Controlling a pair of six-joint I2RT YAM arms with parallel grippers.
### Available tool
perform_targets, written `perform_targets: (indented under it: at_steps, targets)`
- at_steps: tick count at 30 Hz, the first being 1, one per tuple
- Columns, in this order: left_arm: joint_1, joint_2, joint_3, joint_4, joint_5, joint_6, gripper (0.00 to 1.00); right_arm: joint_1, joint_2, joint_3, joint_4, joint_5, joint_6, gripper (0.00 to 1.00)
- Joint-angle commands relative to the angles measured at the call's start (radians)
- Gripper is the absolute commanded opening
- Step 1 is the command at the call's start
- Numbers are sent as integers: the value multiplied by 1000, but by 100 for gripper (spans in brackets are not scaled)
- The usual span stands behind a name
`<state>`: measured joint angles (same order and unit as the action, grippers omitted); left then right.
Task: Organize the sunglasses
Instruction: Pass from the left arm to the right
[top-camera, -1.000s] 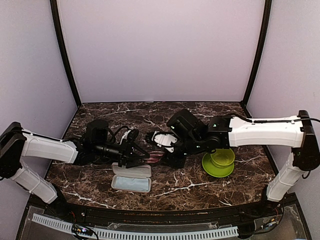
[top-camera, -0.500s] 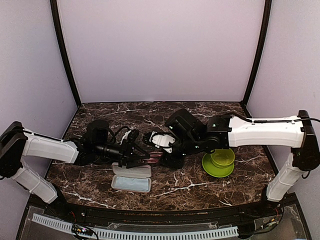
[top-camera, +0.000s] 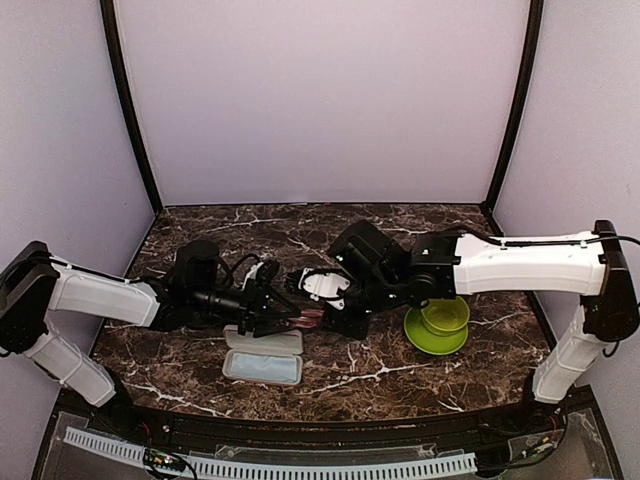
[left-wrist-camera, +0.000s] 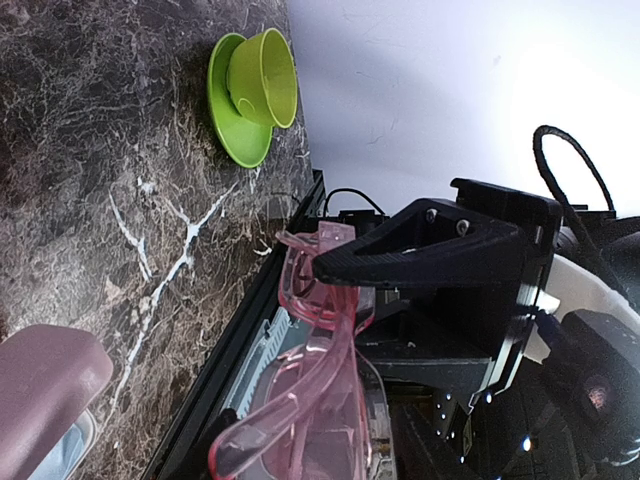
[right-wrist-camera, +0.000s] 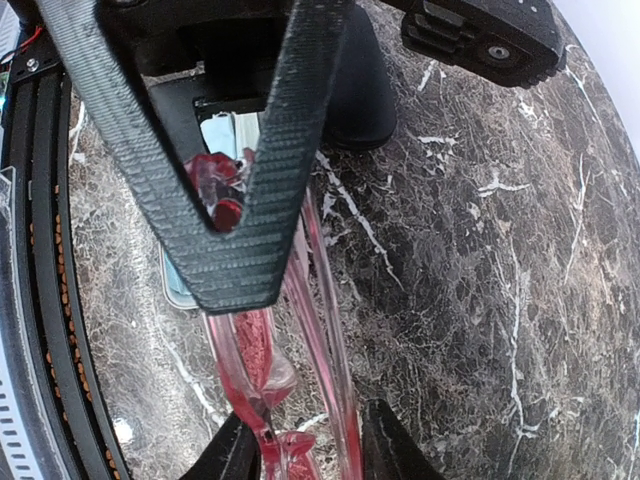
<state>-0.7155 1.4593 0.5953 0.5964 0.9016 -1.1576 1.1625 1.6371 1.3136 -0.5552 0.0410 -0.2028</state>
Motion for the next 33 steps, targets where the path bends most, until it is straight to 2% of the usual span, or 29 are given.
perform_targets:
  at_steps: [1, 9, 21, 25, 33]
  targets:
    - [4, 5, -3, 45, 17, -4, 18, 8, 14, 32, -4, 3, -2, 32]
    - [4, 8, -10, 45, 13, -8, 31, 9, 6, 20, 2, 6, -1, 28]
    - [4, -26, -24, -31, -19, 43, 68, 4, -32, -17, 8, -2, 22, 27]
    - [3, -33, -33, -38, -26, 51, 73, -3, -36, -26, 11, -7, 31, 27]
    - [4, -78, -47, -92, -55, 90, 77, -25, -87, -53, 26, -40, 51, 27]
